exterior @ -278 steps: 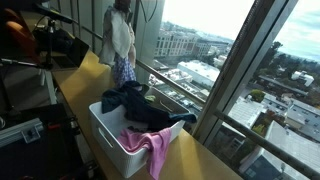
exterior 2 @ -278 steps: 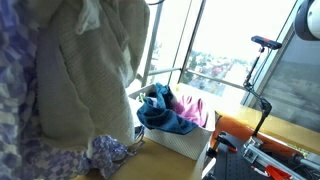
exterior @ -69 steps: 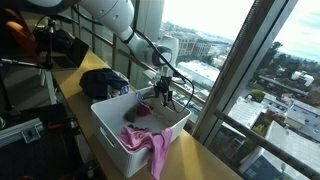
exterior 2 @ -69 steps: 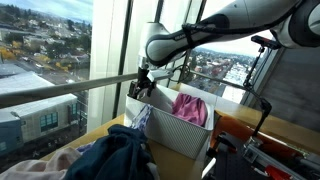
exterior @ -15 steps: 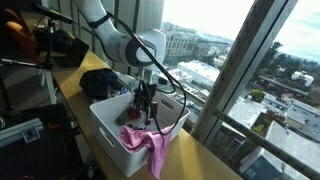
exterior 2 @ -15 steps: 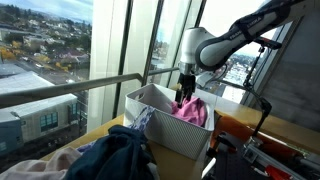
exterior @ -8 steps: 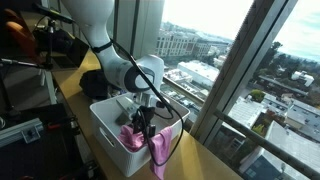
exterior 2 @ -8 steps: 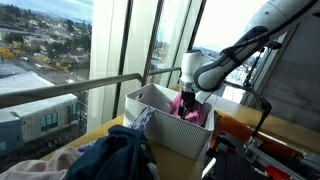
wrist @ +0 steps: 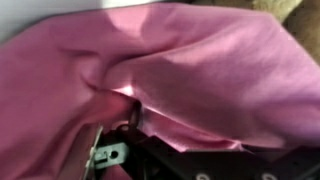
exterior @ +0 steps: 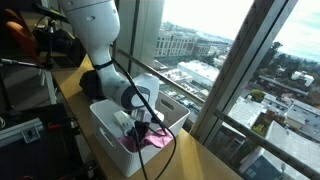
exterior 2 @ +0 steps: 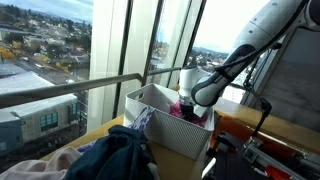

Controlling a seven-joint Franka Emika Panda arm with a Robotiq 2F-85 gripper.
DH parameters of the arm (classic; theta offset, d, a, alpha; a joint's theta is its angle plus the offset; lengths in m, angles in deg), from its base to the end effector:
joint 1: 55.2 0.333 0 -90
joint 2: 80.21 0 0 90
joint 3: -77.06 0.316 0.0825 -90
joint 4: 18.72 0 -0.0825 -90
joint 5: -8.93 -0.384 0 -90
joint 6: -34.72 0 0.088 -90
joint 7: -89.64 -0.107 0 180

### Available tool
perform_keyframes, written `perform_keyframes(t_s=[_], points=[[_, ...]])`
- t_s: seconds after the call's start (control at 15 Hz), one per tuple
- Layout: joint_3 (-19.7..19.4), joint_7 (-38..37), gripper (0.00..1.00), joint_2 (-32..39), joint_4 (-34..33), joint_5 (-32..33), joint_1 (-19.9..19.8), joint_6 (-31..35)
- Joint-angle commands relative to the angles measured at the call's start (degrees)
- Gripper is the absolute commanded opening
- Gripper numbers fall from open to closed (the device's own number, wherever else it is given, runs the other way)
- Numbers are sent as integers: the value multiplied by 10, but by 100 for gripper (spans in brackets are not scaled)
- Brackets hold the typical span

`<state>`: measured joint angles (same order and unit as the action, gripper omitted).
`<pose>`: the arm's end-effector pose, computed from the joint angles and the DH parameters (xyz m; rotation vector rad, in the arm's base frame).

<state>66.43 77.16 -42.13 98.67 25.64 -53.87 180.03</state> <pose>0.5564 -0.0925 0.1006 2.8621 -0.1367 -0.2448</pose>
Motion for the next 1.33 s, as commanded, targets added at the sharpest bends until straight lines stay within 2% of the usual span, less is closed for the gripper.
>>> perform_keyframes(t_s=[0.0,0.27,0.47,0.8,1.27], points=[[1,5,72,26,-9,-13,0,10],[3,6,44,22,-10,-17,0,9],[1,6,34,19,-10,-16,-1,8],[-2,7,0,-15,8,-16,1,6],[11,9,0,-88,41,-19,11,-7]])
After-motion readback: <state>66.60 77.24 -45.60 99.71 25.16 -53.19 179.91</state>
